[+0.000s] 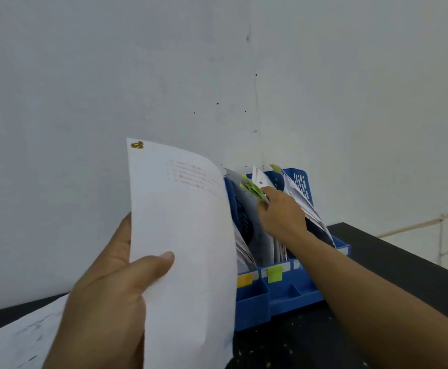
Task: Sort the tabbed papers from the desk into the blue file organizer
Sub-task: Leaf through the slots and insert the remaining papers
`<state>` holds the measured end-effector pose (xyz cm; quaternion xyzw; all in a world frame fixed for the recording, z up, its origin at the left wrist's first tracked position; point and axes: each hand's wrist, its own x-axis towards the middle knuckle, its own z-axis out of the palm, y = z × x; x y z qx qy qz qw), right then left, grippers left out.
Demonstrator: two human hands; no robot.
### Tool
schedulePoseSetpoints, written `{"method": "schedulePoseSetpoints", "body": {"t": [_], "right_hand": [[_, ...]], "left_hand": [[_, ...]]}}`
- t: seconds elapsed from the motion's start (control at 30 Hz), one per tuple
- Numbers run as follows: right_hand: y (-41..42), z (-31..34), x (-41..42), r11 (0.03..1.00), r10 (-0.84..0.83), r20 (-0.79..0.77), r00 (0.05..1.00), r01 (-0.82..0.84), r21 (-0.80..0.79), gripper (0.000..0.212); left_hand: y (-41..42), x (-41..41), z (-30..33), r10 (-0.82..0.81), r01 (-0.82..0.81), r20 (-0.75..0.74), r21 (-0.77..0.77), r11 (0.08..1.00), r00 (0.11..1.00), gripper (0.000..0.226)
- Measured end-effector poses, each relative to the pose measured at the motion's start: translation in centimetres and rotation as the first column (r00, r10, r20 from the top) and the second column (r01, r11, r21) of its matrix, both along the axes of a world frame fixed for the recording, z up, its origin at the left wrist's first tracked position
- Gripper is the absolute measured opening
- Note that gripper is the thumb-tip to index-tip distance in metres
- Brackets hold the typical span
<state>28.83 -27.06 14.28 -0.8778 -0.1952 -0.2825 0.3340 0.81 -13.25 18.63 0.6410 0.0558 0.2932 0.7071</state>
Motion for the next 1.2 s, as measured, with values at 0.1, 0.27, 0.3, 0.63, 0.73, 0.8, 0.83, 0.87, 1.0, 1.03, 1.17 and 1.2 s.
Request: {"method": "schedulePoseSetpoints", "body": {"t": [0.1, 0.27, 0.3, 0.63, 0.73, 0.8, 0.83, 0.87, 1.0, 1.03, 1.17, 1.2], "right_hand": [[-0.5, 0.3, -0.1, 1.000, 0.023, -0.026, 0.999, -0.023, 0.010, 0.019], [-1.1, 0.9, 0.2, 0.996, 0.038, -0.098, 0.994, -0.029, 0.087, 0.015], [-1.1, 1.0, 0.3, 0.993, 0.046, -0.120, 0.992, -0.032, 0.112, 0.019], [-2.0, 1.6, 2.3, 0.944, 0.149, -0.232, 0.961, -0.068, 0.324, 0.020], [-2.3, 1.6, 2.6, 0.926, 0.188, -0.246, 0.951, -0.087, 0.368, 0.019], [-2.5, 1.6, 2.7, 0.916, 0.203, -0.253, 0.946, -0.093, 0.389, 0.020], [-2.6, 1.6, 2.7, 0.913, 0.210, -0.253, 0.944, -0.096, 0.398, 0.022], [-2.7, 1.6, 2.8, 0.910, 0.215, -0.255, 0.943, -0.099, 0.403, 0.023], [-2.7, 1.2, 3.0, 0.901, 0.245, -0.247, 0.938, -0.126, 0.415, 0.019], [-2.7, 1.2, 3.0, 0.899, 0.250, -0.238, 0.938, -0.134, 0.418, 0.019], [-3.1, 1.3, 3.3, 0.892, 0.263, -0.233, 0.936, -0.144, 0.429, 0.021], [-3.2, 1.3, 3.3, 0.892, 0.266, -0.236, 0.934, -0.146, 0.427, 0.021]], "left_hand": [[-0.7, 0.6, 1.0, -0.015, 0.016, 0.058, -0.013, 1.000, 0.998, 0.055], [-2.5, 4.0, 2.2, 0.024, -0.020, 0.068, -0.047, 0.999, 0.997, 0.053], [-2.8, 4.7, 2.4, 0.025, -0.020, 0.067, -0.073, 0.997, 0.997, 0.053], [-5.3, 10.6, 5.1, 0.053, -0.028, 0.227, -0.113, 0.993, 0.972, 0.060], [-5.1, 13.8, 4.4, 0.110, -0.113, 0.245, -0.002, 0.994, 0.963, 0.070], [-5.2, 15.7, 3.7, 0.134, -0.149, 0.219, 0.052, 0.988, 0.966, 0.072], [-5.2, 16.6, 3.4, 0.138, -0.154, 0.205, 0.066, 0.986, 0.969, 0.073], [-5.3, 17.5, 3.0, 0.138, -0.154, 0.194, 0.071, 0.985, 0.971, 0.073], [-5.4, 20.5, 1.9, 0.130, -0.143, 0.178, 0.063, 0.988, 0.975, 0.074], [-5.4, 21.0, 1.8, 0.124, -0.136, 0.178, 0.057, 0.989, 0.976, 0.073], [-5.8, 22.5, 1.8, 0.119, -0.116, 0.179, -0.028, 0.993, 0.977, 0.068], [-5.7, 22.7, 1.8, 0.127, -0.120, 0.184, -0.052, 0.991, 0.975, 0.067]]}}
